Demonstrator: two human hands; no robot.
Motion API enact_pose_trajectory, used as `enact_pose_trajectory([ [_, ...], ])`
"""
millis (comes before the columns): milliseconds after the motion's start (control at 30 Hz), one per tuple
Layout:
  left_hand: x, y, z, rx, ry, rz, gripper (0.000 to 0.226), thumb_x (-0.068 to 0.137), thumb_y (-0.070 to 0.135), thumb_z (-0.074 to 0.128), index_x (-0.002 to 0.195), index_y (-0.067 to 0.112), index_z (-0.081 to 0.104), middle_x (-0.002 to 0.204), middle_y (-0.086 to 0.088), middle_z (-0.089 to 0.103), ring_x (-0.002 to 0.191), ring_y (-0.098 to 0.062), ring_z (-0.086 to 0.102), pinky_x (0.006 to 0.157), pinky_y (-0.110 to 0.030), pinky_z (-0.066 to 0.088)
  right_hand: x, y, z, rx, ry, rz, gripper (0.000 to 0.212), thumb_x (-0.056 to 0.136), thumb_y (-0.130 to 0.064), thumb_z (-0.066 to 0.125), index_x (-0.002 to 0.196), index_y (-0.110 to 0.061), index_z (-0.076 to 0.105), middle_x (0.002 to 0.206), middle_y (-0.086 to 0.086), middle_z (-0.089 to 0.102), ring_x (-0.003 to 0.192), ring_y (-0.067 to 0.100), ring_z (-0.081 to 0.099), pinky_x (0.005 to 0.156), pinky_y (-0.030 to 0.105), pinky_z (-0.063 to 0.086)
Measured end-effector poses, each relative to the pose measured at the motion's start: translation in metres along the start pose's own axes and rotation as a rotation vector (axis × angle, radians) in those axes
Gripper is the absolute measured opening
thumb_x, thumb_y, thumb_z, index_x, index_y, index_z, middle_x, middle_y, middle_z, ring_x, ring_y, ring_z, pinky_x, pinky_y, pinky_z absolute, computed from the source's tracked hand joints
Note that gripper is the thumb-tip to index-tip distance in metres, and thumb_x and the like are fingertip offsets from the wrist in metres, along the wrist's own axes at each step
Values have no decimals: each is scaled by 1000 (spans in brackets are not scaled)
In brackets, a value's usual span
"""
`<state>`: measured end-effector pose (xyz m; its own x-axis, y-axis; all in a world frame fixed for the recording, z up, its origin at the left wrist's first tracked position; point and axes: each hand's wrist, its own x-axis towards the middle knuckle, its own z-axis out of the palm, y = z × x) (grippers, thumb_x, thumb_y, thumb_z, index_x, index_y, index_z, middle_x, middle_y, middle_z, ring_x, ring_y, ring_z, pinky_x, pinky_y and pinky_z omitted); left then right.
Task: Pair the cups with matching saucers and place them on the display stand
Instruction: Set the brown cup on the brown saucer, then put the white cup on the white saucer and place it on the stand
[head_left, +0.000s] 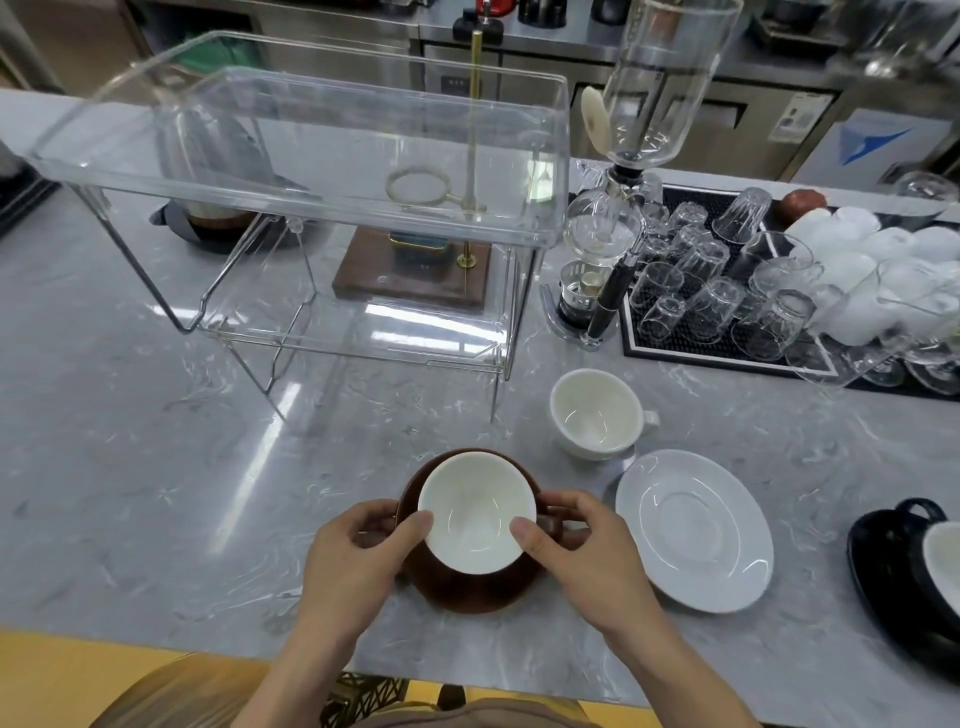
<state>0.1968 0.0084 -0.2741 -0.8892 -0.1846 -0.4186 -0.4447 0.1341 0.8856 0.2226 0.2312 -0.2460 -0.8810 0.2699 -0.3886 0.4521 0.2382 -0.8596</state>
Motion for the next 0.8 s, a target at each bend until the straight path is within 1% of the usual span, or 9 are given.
enact_pose_trajectory([
  [33,0,-1,0,-17,5,1,29,69,37,90,93,29,77,81,5,78,81,-20,75,50,-18,55,0,0,0,-12,0,-5,51,72,-43,86,116,-28,65,102,-12,71,93,10,68,76,20,54],
  [100,-1,-2,0,-32,28,20,31,73,26,90,100,30,76,90,6,77,86,-16,74,53,-18,56,0,1,-1,-39,3,-21,53,70,-47,86,116,-30,65,103,-14,71,91,8,68,75,20,53],
  [200,-3,0,1,3,64,90,39,73,24,91,107,31,73,104,9,74,93,-15,71,67,-24,55,0,1,-2,-106,15,-48,53,69,-53,83,114,-36,60,107,-19,67,89,6,66,75,21,53],
  [300,-9,5,2,53,109,176,44,72,24,91,110,32,71,108,12,71,98,-13,69,75,-28,56,-4,-2,-5,-152,18,-87,54,71,-56,80,116,-41,54,110,-25,59,90,3,63,73,19,50],
  [400,-16,14,4,102,175,316,45,73,19,90,109,34,68,109,14,70,98,-8,68,81,-27,56,-8,-4,-13,-146,41,-144,54,71,-56,80,117,-45,53,111,-25,57,93,-1,60,73,15,47],
  [500,-25,28,13,125,177,446,45,73,17,89,102,43,66,107,18,71,96,-3,67,80,-20,53,-10,-6,-27,-129,72,-200,45,73,-48,82,111,-47,56,111,-22,62,95,-7,58,75,14,47],
  [633,-34,47,35,143,117,563,46,72,15,88,100,45,67,105,21,70,94,-5,67,75,-12,52,-9,-8,-47,-74,113,-242,40,75,-37,83,108,-44,61,109,-22,65,94,-2,62,79,18,51],
  [700,-37,55,48,131,87,592,43,71,19,89,100,44,68,104,20,70,93,-8,68,78,-13,52,-7,-7,-57,-63,135,-261,36,76,-34,83,104,-44,62,109,-24,66,95,1,63,79,19,52],
  [800,-39,65,63,135,55,621,40,67,28,82,101,43,68,105,19,69,93,-8,68,80,-12,52,-4,-4,-71,-38,163,-267,35,77,-31,81,105,-42,64,110,-23,66,94,4,65,79,21,54],
])
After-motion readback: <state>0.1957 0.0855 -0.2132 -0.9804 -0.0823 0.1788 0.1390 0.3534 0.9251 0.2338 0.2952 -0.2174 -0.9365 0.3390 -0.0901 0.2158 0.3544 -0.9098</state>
